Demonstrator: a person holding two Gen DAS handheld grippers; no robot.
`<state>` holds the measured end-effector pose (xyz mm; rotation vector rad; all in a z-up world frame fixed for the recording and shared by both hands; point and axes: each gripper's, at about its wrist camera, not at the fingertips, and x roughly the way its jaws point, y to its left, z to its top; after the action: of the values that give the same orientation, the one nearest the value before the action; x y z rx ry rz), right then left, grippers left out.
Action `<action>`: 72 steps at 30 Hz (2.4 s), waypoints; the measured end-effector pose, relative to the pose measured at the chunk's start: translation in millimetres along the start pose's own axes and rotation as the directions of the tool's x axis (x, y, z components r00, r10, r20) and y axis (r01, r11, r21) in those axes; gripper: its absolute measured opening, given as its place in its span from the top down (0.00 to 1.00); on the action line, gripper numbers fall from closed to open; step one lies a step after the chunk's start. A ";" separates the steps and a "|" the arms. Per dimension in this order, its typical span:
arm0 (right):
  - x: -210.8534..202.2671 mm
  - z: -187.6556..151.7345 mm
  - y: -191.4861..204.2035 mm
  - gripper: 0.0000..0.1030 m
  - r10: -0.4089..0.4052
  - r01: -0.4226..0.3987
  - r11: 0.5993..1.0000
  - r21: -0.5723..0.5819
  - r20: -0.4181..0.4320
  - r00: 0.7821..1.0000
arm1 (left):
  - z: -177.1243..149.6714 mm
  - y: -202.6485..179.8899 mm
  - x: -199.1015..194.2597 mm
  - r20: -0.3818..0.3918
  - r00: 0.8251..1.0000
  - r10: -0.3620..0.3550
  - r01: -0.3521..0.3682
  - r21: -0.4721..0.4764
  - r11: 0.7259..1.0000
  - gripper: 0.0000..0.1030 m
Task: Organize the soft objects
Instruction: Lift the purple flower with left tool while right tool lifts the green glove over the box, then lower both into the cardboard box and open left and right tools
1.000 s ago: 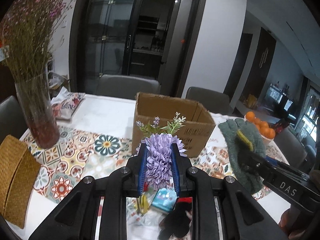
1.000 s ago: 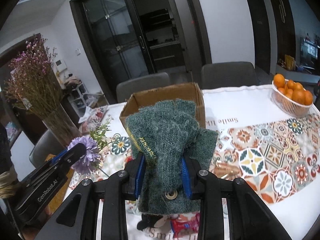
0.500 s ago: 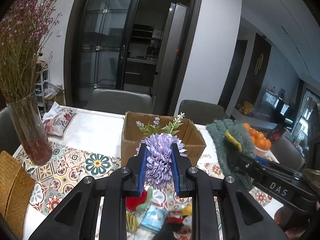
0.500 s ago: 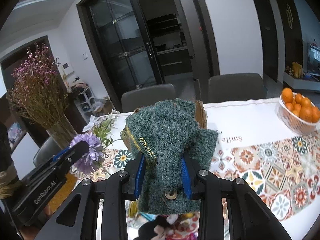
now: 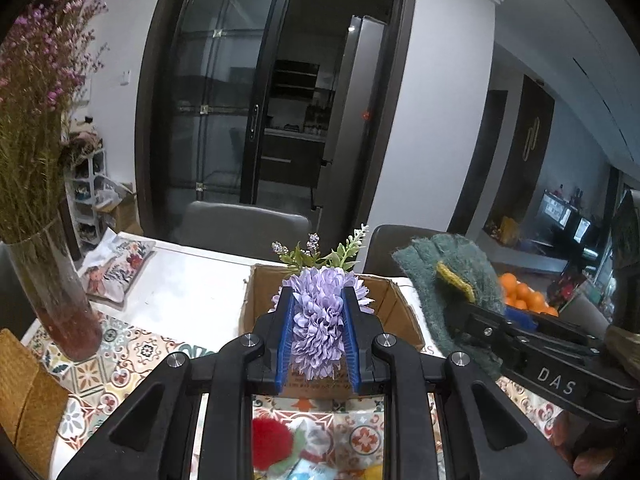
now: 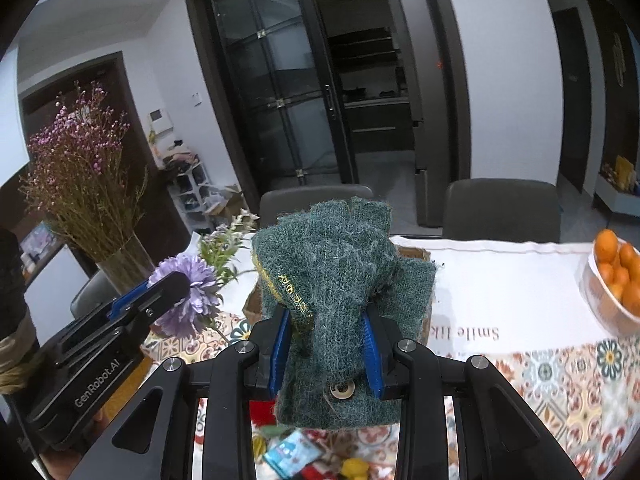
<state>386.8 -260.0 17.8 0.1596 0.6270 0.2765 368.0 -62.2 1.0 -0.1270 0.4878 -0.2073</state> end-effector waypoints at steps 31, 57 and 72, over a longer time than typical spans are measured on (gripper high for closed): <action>160.2 39.7 -45.2 0.68 0.068 -0.098 0.991 -0.089 -0.291 0.954 | 22.6 3.5 143.4 -0.152 0.984 0.096 -0.106 -0.064 0.992 0.78; 203.8 13.5 -47.1 0.40 -0.046 -0.019 0.987 -0.161 -0.393 0.918 | -7.4 5.4 185.4 -0.323 0.940 0.106 -0.113 -0.001 0.994 0.41; 149.5 36.4 -21.1 0.36 -0.090 0.039 0.981 -0.188 -0.275 0.957 | 18.5 14.4 129.6 -0.252 0.951 0.179 -0.181 0.015 0.983 0.35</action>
<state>528.8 -237.2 -41.0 -0.0776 0.8852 0.2938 491.0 -76.4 -43.7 -0.0631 0.7502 -0.0422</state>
